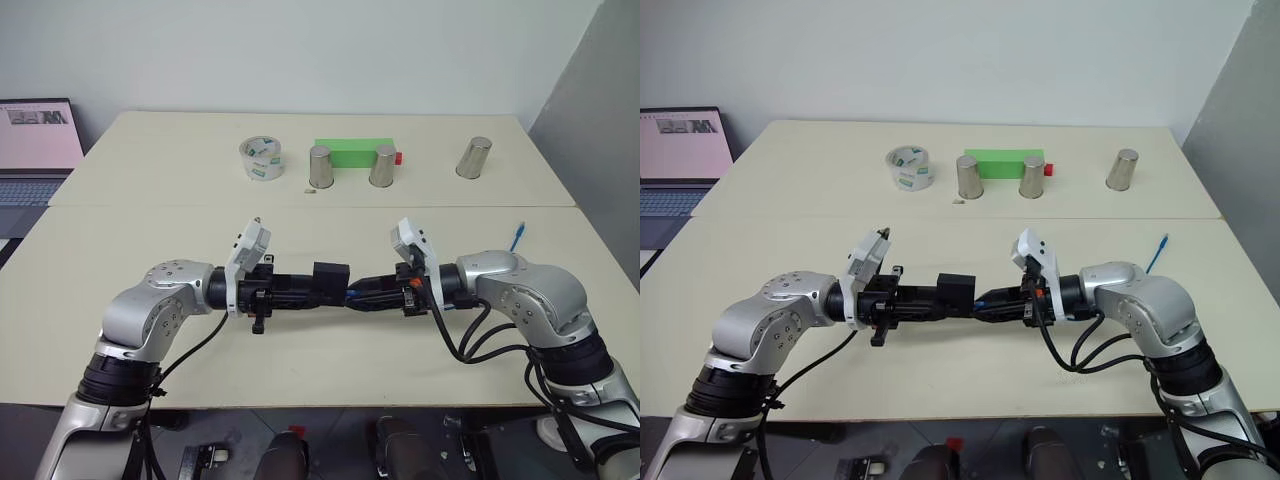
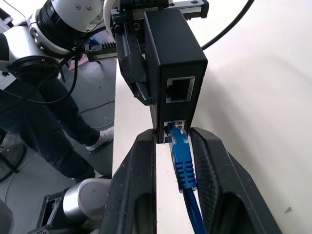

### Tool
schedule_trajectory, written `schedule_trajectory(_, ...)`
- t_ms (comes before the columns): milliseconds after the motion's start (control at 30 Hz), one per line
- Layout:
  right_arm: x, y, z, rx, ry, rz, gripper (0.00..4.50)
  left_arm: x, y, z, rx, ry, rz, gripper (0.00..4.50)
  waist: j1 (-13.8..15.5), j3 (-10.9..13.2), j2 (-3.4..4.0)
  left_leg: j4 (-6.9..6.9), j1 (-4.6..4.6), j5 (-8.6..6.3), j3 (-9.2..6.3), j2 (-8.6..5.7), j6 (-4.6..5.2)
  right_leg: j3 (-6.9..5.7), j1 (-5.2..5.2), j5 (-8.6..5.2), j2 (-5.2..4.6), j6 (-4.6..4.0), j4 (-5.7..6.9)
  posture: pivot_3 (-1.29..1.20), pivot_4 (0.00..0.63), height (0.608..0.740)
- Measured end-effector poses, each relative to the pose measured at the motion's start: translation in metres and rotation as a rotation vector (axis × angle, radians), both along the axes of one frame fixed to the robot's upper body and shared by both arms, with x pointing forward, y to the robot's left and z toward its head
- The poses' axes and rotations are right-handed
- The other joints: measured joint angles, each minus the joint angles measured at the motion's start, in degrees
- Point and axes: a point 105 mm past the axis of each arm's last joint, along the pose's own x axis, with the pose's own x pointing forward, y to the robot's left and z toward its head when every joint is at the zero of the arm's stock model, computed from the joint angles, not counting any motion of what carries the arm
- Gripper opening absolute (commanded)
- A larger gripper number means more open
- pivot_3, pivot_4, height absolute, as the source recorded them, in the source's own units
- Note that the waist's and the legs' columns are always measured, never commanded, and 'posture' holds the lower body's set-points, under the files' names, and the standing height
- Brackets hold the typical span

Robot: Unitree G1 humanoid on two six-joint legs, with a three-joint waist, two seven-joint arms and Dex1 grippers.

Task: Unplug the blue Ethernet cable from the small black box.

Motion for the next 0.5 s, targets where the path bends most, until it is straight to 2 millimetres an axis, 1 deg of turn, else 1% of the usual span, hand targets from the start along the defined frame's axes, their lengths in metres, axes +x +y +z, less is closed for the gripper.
schedule_trajectory(267, -0.0027, -0.0019, -0.0003, -0.029, 0.009, 0.046, 0.69, -0.003, -0.0025, -0.0014, 0.013, 0.003, -0.03, 0.77, -0.01, 0.0, 0.0, 0.0, -0.02, 0.0, 0.0, 0.0, 0.0, 0.0, -0.03, 0.0, 0.0, 0.0, -0.01, 0.0, 0.15, 0.74)
schedule_trajectory(333, -0.0024, -0.0018, -0.0001, -0.027, 0.011, 0.047, 1.39, -0.0028, -0.0023, -0.0011, 0.012, 0.002, -0.029, 0.77, -0.01, 0.0, 0.0, -0.01, -0.02, 0.0, 0.0, 0.0, 0.0, 0.0, -0.03, 0.0, 0.0, 0.0, -0.01, 0.0, 0.15, 0.74)
schedule_trajectory(367, -0.0026, -0.0017, 0.0001, -0.026, 0.011, 0.048, 1.54, -0.0029, -0.0025, -0.0012, 0.012, 0.003, -0.029, 0.77, -0.01, 0.0, 0.0, -0.01, -0.03, 0.0, 0.0, 0.0, 0.0, 0.0, -0.03, 0.0, 0.0, 0.0, -0.01, 0.0, 0.15, 0.74)
schedule_trajectory(400, -0.0035, -0.0008, 0.0006, -0.021, 0.013, 0.056, 1.84, -0.0028, -0.0029, -0.0013, 0.011, 0.003, -0.029, 0.77, -0.02, 0.0, 0.0, 0.0, -0.03, 0.0, 0.0, 0.0, 0.0, 0.0, -0.03, 0.0, 0.0, 0.0, -0.01, 0.0, 0.15, 0.74)
schedule_trajectory(433, -0.0036, -0.0008, 0.0006, -0.021, 0.013, 0.056, 1.98, -0.0027, -0.003, -0.0014, 0.011, 0.004, -0.028, 0.77, -0.01, 0.0, 0.0, -0.01, -0.04, 0.0, 0.01, 0.0, 0.0, 0.0, -0.03, 0.0, 0.0, 0.0, -0.02, 0.0, 0.15, 0.74)
schedule_trajectory(467, -0.0036, -0.0009, 0.0006, -0.021, 0.013, 0.056, 2.25, -0.0024, -0.0029, -0.0015, 0.012, 0.003, -0.025, 0.77, -0.01, 0.0, 0.0, 0.0, -0.04, 0.0, 0.0, 0.0, 0.0, 0.0, -0.03, 0.0, 0.0, 0.0, -0.02, 0.0, 0.15, 0.74)
schedule_trajectory(500, -0.0039, -0.0011, 0.0006, -0.021, 0.016, 0.057, 2.29, -0.0022, -0.0029, -0.0015, 0.012, 0.003, -0.023, 0.77, -0.01, 0.0, 0.0, 0.0, -0.04, 0.0, 0.0, 0.0, 0.0, 0.0, -0.03, 0.0, 0.0, 0.0, -0.02, 0.0, 0.15, 0.74)
